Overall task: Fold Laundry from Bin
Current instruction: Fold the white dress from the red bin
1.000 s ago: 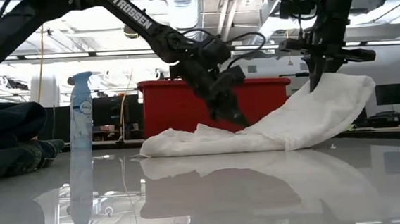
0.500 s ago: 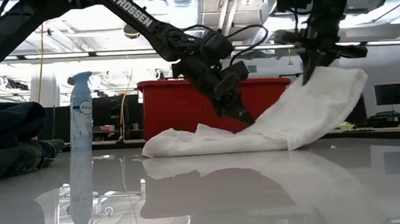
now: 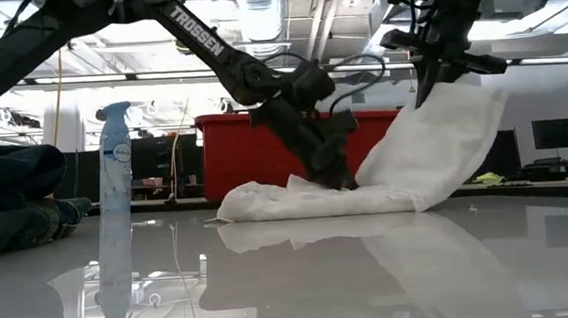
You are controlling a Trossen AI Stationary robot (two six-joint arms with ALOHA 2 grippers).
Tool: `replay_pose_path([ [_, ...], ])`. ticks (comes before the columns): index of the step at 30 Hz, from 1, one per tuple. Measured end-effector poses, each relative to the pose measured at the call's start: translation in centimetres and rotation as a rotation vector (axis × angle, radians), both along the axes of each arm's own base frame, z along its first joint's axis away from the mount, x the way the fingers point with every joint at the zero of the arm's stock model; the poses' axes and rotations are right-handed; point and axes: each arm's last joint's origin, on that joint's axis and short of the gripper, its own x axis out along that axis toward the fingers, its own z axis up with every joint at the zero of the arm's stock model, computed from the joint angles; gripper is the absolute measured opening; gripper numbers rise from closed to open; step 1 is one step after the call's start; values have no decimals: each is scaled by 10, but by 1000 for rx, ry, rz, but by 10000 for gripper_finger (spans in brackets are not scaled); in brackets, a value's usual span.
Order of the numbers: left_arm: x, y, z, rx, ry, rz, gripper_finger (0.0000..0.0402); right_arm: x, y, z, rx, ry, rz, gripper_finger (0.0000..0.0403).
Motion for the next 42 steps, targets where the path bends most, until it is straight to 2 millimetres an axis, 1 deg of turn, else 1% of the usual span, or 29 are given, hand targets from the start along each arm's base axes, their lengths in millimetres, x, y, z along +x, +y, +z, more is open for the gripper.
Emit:
replay_pose_path([
  [3,6,4,1,16,-50,48,0,5,1,0,2,-30,15,47],
  [7,8,7,-8,-7,-33,79,0,14,3,1,5,-96,53,47],
  [10,10,9,-5,-3,-46,85,0,20,5,-1,9,-108,72,47],
  [15,14,12,2,14,-111,127,0,31,5,-11,59,-88,125,47],
  [17,14,16,7,11,-81,142,0,34,5,-15,64,-77,129,47],
  [19,12,20,10,-7,-37,109,0,37,4,-17,58,-73,124,47],
  [26,6,21,19,-29,94,6,0,40,3,-11,11,-131,116,47],
  [28,4,20,21,-33,142,3,0,40,2,-11,7,-140,114,47],
  [30,4,23,29,-45,156,28,0,41,2,-11,8,-138,114,47],
  [33,4,28,56,-51,143,33,0,41,1,-11,0,-135,109,47],
  [36,-4,35,80,77,248,85,0,40,1,-11,-13,-127,98,47],
  [38,-14,44,92,154,345,122,0,40,1,-12,-16,-124,96,47],
  [39,-20,50,96,156,369,143,0,40,1,-11,-18,-123,95,47],
  [40,-27,57,102,136,369,174,0,40,1,-12,-18,-121,94,47],
  [42,-46,71,117,11,341,210,0,39,1,-12,-19,-121,94,47],
])
